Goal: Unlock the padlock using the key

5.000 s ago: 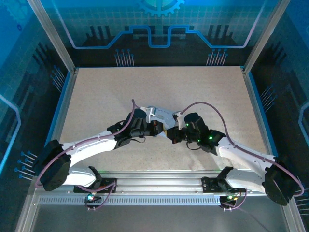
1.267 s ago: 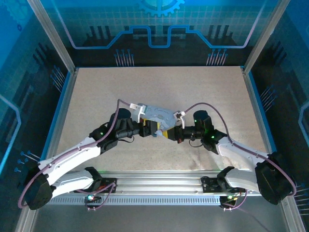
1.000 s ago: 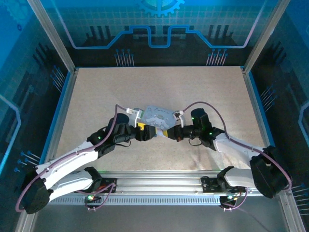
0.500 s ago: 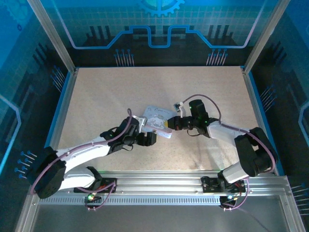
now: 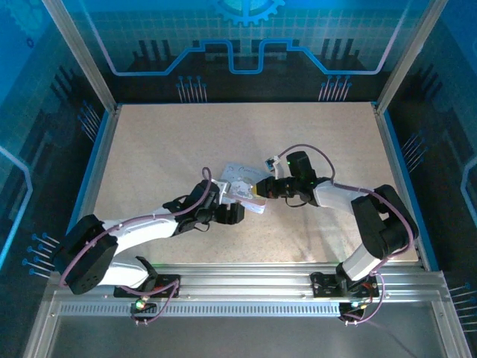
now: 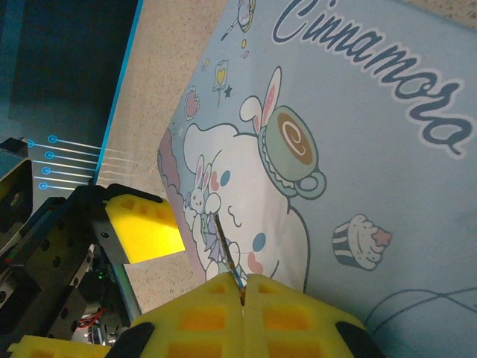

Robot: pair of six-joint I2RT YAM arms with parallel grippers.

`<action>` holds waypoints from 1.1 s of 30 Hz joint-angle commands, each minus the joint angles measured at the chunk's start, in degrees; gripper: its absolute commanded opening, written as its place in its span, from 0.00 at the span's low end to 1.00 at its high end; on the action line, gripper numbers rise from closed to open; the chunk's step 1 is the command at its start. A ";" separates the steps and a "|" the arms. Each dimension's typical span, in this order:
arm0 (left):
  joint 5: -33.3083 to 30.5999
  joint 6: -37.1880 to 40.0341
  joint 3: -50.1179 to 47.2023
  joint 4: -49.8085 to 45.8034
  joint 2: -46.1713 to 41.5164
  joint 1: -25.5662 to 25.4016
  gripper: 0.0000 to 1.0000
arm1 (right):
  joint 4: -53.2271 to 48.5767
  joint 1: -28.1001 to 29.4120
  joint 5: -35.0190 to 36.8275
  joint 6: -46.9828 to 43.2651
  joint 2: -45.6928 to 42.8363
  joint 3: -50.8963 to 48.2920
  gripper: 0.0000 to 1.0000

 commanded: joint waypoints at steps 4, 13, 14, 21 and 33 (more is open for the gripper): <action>-0.92 1.08 -1.63 5.22 2.15 0.31 0.83 | -1.96 -0.15 1.69 1.25 0.78 -3.78 0.03; -1.83 3.76 -2.68 11.20 5.76 0.24 0.75 | -1.05 0.93 2.76 1.88 0.61 -4.60 0.04; -1.86 4.08 -2.81 11.85 6.18 0.31 0.74 | -1.10 1.02 2.98 1.82 0.61 -4.60 0.04; -1.36 5.05 -3.31 15.62 9.53 0.28 0.71 | -0.70 1.08 3.56 1.73 0.87 -4.83 0.04; -3.06 4.81 -2.94 20.23 14.66 -0.46 0.66 | -0.66 1.24 3.71 1.64 1.09 -4.76 0.04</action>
